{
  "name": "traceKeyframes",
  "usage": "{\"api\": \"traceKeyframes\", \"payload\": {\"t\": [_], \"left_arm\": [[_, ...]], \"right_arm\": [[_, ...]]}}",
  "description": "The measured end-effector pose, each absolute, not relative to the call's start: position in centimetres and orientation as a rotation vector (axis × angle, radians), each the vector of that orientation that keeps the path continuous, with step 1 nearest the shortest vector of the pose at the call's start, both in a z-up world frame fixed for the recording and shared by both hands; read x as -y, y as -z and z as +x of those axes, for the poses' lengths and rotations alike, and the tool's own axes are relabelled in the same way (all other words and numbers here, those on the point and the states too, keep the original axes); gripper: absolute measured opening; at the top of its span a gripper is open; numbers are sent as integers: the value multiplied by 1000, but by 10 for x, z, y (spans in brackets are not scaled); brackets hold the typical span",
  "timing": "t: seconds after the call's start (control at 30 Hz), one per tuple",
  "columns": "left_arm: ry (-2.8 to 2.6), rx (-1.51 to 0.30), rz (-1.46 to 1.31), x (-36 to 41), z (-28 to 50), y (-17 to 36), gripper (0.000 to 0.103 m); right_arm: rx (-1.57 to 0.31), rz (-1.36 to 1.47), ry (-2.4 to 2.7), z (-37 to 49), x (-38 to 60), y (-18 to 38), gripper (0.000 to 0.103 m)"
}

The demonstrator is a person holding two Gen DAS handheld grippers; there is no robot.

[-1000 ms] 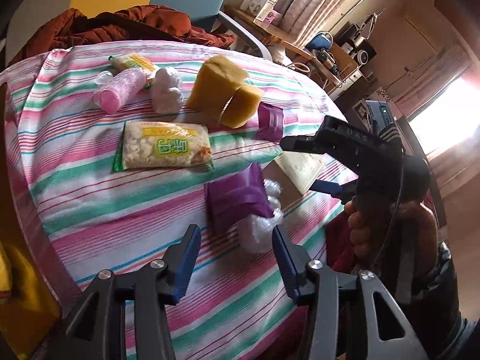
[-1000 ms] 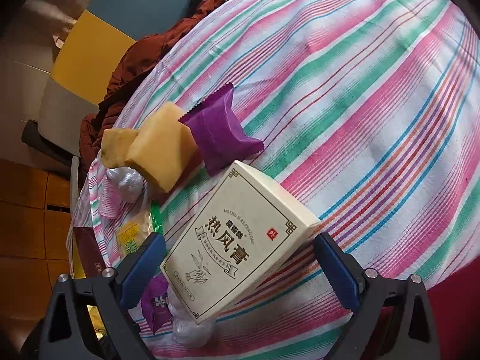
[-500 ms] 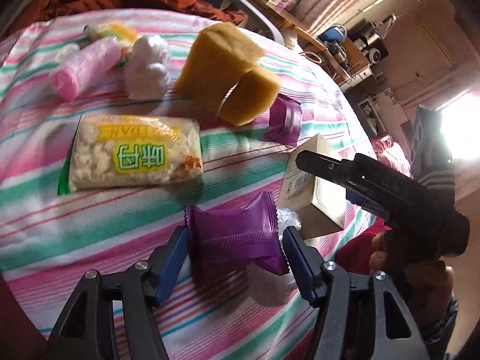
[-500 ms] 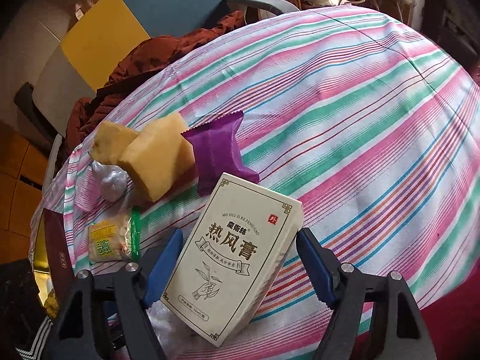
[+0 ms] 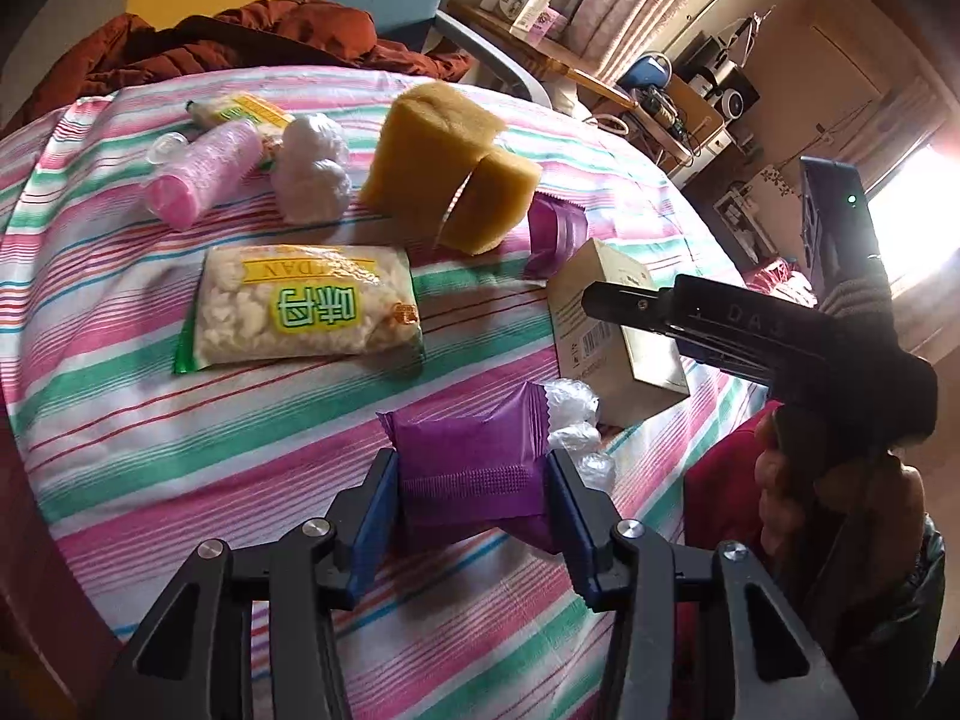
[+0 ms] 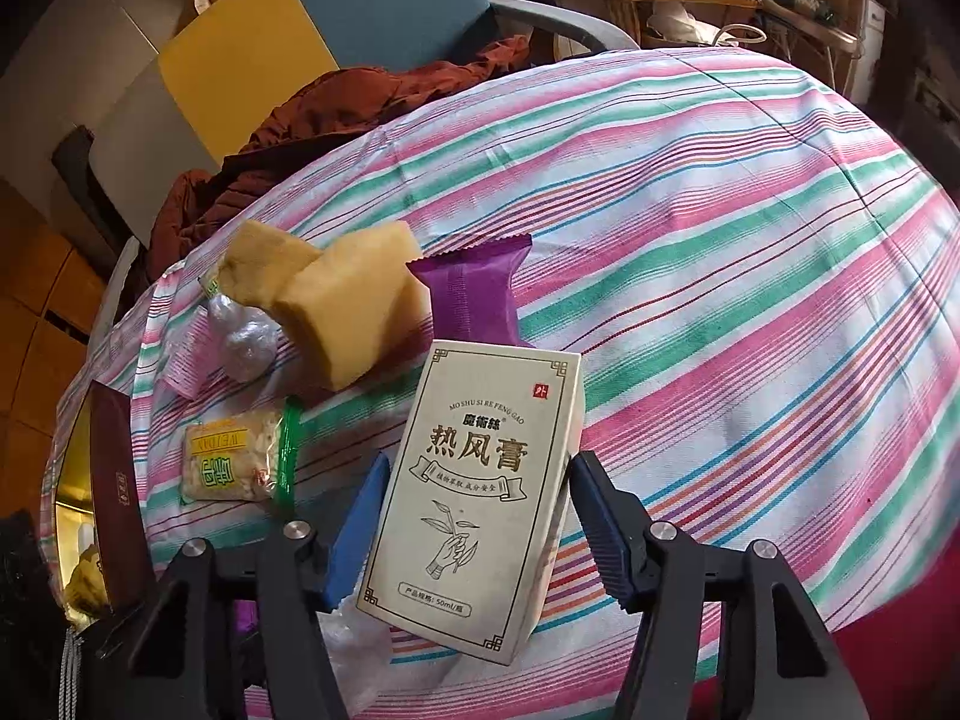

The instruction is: Organize objects

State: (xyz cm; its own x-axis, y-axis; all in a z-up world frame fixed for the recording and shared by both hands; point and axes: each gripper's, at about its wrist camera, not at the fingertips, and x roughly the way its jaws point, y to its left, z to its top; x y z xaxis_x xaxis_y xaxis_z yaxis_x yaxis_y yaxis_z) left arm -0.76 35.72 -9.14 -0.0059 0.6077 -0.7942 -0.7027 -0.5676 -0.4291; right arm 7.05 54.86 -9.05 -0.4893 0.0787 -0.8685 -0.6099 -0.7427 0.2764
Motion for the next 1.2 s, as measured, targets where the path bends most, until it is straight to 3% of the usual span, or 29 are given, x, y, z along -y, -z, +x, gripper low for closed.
{"api": "traceKeyframes", "payload": {"t": [0.17, 0.43, 0.67, 0.93, 1.2], "left_arm": [[-1775, -84, -1266, -337, -5, 71, 49], [-1810, -46, -1220, -308, -3, 47, 49], [-1879, 49, -1160, -263, -9, 16, 49], [-2071, 176, -1131, -171, -30, -4, 49], [-2370, 285, -1176, -65, -76, 2, 50]], "right_arm": [[-824, -1230, -2318, 72, -545, 80, 54], [-913, -1143, -2352, 83, -550, 69, 54], [-971, -972, -2491, 95, -536, 23, 54], [-882, -1041, -2789, 42, -445, -21, 54], [-713, -1264, -2979, -39, -335, -22, 54]]}}
